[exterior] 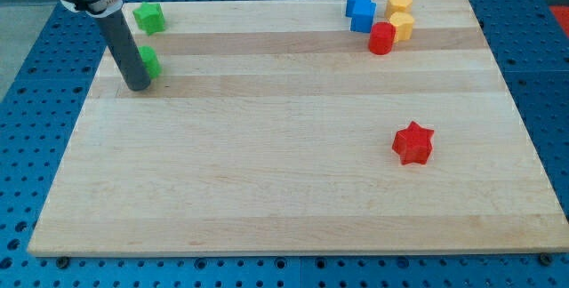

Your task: Push the green circle below the green star

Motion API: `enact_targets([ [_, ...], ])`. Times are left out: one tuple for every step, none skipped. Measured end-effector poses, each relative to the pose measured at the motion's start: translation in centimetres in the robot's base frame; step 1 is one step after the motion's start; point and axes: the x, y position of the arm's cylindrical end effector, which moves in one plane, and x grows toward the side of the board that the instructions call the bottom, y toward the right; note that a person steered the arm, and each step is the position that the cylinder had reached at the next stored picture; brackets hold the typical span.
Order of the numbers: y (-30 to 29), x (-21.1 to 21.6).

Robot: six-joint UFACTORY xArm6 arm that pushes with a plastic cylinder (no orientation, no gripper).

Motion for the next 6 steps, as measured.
enact_targets([
  [0.0,-0.9],
  [0.0,-2.6],
  [0.0,-4.1],
  [0.0,-5.4],
  [0.0,-6.9],
  [0.0,-7.9],
])
